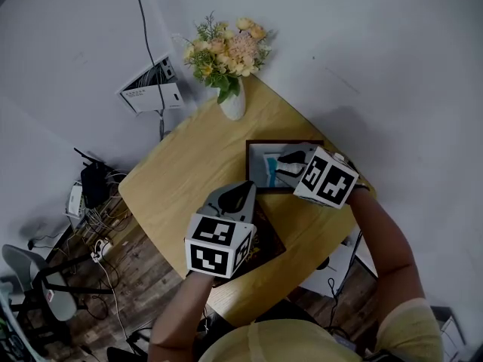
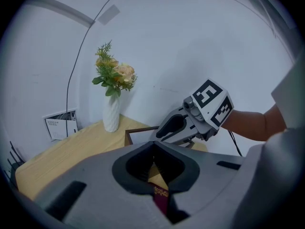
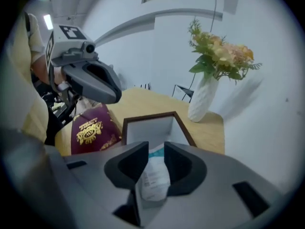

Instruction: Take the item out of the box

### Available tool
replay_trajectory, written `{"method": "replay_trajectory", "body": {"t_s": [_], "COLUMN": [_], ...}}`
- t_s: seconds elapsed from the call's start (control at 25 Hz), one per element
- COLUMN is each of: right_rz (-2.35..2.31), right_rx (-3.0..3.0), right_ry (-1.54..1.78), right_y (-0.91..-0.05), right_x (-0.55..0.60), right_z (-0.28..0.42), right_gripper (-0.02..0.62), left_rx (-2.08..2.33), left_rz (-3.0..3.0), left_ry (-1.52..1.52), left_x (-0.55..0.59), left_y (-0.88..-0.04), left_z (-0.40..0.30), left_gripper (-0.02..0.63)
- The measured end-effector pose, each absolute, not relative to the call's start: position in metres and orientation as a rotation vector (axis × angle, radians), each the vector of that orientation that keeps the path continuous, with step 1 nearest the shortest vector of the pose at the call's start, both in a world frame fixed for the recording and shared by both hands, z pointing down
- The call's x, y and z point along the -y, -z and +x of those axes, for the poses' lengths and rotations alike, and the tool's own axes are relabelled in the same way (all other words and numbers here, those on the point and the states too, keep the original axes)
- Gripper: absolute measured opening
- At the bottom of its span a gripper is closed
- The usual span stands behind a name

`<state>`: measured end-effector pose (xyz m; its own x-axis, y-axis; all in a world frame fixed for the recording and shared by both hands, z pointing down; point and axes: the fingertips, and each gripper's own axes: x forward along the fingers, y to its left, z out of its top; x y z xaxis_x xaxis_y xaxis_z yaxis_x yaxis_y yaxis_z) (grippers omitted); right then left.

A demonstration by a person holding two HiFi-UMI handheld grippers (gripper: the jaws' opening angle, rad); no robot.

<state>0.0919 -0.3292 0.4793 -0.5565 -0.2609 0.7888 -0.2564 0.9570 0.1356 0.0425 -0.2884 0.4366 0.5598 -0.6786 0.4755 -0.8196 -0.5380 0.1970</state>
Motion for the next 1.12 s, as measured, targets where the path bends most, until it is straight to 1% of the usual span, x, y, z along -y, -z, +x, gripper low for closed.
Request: {"method": "replay_trajectory", "body": {"t_s": [0.16, 0.32, 0.52, 0.96, 1.12], "right_rz": [0.244, 0.122, 0.113, 0.123, 0.107], "right_rx": [2.044, 1.945, 1.87, 1.815, 1.805], "right_ry": [0.088, 0.099, 0.124, 0.066, 0.054], "right_y": [-0.498, -0.517, -0.533, -0.554, -0.558], "right_x": [0.334, 0.325, 0.33, 0.339, 0.339], "right_z": [0.094, 0.097, 0.099, 0.093, 0.093], "right_gripper": [0.108, 0.152, 0.175, 0.176, 0.167], "left_rx": [1.217, 1.213, 1.22, 1.207, 1.209], "left_rz": [2.384, 2.377, 2.359, 2.354, 2.349], "left_ry": [-0.493, -0.496, -0.491, -0.474, -0.471], "left_x": [0.29, 0.287, 0.289, 0.291, 0.291], "left_y": [-0.443, -0.446, -0.452, -0.453, -0.455], "left_z": [0.037, 0.034, 0.026, 0.023, 0.02], "left_gripper": [0.015, 0.016, 0.015, 0.015, 0.016]}}
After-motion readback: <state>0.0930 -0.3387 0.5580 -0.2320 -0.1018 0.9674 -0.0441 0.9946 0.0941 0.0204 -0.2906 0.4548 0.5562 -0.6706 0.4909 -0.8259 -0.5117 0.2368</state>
